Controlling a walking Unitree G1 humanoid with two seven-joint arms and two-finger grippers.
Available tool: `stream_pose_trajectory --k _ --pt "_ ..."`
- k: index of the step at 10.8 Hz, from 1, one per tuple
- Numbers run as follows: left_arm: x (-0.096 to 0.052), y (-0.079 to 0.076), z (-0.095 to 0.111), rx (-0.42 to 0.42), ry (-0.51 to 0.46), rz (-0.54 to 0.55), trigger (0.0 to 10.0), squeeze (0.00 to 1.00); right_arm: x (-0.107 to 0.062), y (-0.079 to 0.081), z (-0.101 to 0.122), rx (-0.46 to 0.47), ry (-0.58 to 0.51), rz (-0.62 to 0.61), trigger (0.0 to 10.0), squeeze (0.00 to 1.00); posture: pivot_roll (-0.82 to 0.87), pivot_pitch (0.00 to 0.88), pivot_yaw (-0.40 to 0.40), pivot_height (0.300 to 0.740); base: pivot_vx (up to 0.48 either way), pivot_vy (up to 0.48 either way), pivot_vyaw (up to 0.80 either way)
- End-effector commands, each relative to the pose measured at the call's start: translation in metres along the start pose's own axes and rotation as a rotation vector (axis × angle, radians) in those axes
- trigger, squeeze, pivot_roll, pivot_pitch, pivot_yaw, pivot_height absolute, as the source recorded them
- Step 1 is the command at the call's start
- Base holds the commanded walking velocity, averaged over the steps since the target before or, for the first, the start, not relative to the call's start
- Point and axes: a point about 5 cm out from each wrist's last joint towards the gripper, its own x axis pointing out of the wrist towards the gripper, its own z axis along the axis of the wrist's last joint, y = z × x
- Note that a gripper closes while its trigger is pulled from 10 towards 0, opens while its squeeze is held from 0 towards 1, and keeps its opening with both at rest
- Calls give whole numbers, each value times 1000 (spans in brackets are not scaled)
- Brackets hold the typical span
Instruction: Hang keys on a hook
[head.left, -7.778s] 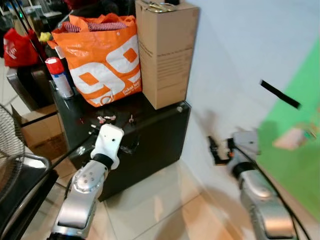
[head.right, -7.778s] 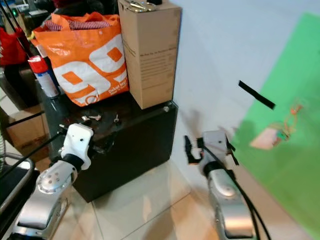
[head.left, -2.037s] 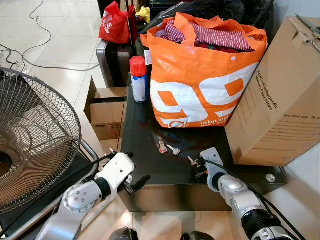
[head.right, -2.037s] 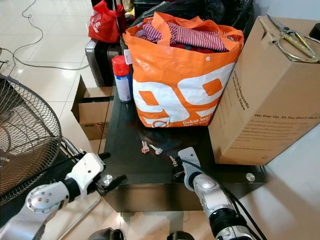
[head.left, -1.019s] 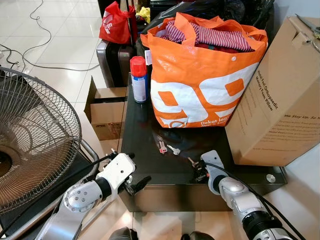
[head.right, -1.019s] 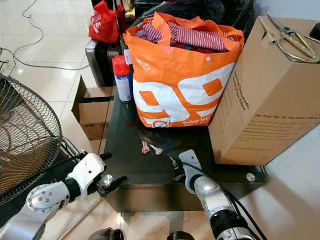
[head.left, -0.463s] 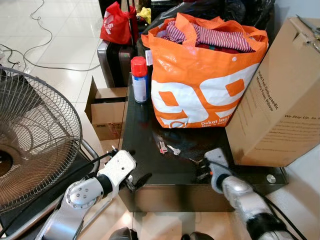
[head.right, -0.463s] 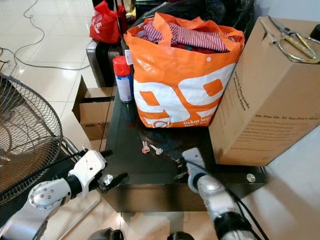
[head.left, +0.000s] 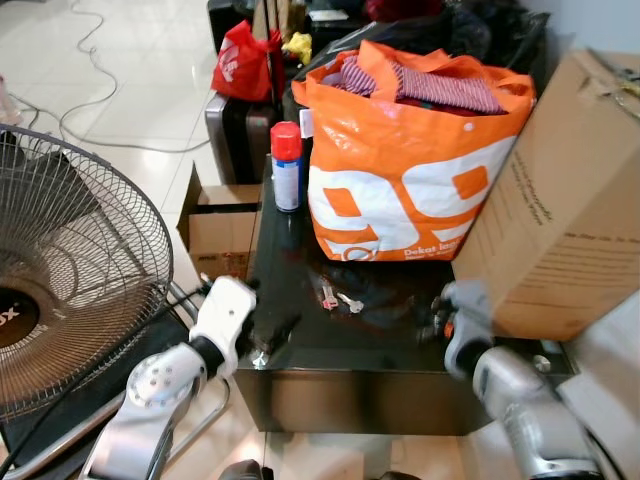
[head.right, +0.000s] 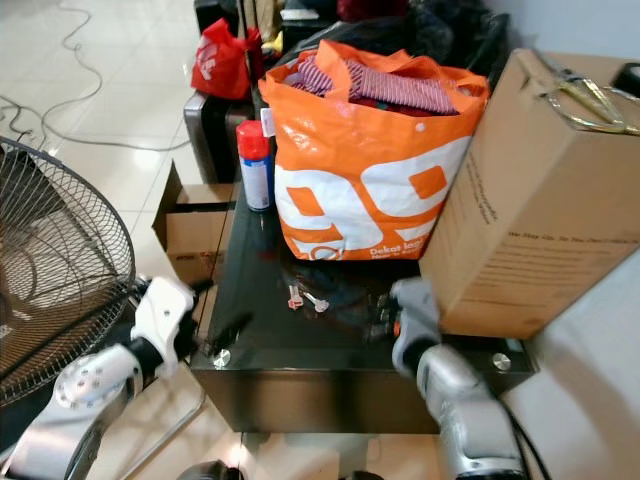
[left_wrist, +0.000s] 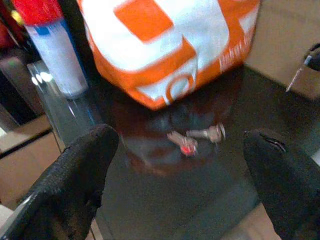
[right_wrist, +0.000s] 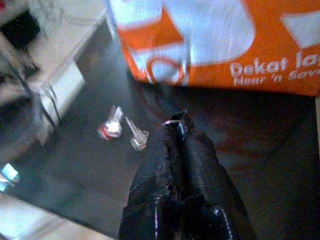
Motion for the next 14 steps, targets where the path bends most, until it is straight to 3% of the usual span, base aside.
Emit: stream_pose_trajectory --k 1,2,4,8,9,10,11,12,14 --pt "1 2 9 -1 -32 19 10000 0 -5 2 7 62 -10 -5 0 0 -11 0 -8 740 0 0 0" --pt "2 6 12 -2 -55 66 10000 0 -10 11 20 208 -36 2 0 0 -11 0 -16 740 0 0 0" --pt "8 9 16 6 -67 103 10000 0 -9 9 32 313 -63 -3 0 0 -12 0 -15 740 0 0 0" --pt "16 7 27 1 -97 167 10000 0 -11 8 47 267 -60 -26 0 0 -22 0 -33 740 0 0 0" --pt "16 7 27 7 -95 176 10000 0 -11 7 48 234 -64 -47 627 0 -19 0 -34 740 0 0 0" --pt "15 9 26 17 -87 193 10000 0 -12 4 47 171 -80 -105 10000 0 -17 0 -31 740 0 0 0" --pt "14 11 24 24 -78 202 10000 0 -13 2 46 156 -84 -135 10000 0 -16 0 -28 740 0 0 0" --pt "13 15 19 38 -59 240 10000 0 -16 -1 49 15 -111 -214 10000 0 -22 0 -21 740 -240 0 0" --pt "13 15 19 41 -59 245 10000 0 -18 0 53 -10 -162 -227 10000 0 -16 0 -30 740 -302 0 0"
